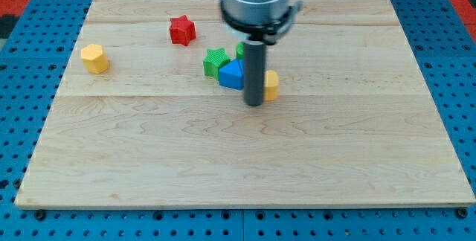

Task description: Push the yellow heart towards the up and right

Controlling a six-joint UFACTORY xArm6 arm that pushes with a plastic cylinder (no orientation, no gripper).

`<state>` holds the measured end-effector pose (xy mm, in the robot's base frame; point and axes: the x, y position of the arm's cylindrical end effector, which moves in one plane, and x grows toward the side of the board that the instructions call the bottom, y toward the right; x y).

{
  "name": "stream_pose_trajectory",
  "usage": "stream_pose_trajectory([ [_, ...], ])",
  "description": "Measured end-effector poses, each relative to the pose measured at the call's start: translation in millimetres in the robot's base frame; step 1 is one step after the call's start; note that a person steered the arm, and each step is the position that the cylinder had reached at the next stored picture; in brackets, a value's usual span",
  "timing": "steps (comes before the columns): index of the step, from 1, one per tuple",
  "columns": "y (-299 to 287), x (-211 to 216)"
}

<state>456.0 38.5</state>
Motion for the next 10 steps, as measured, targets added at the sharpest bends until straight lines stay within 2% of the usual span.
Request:
stream_pose_trajectory([
  [1,35,0],
  [3,-4,14],
  [5,22,-16],
  [7,24,-26],
  [10,84,-29],
])
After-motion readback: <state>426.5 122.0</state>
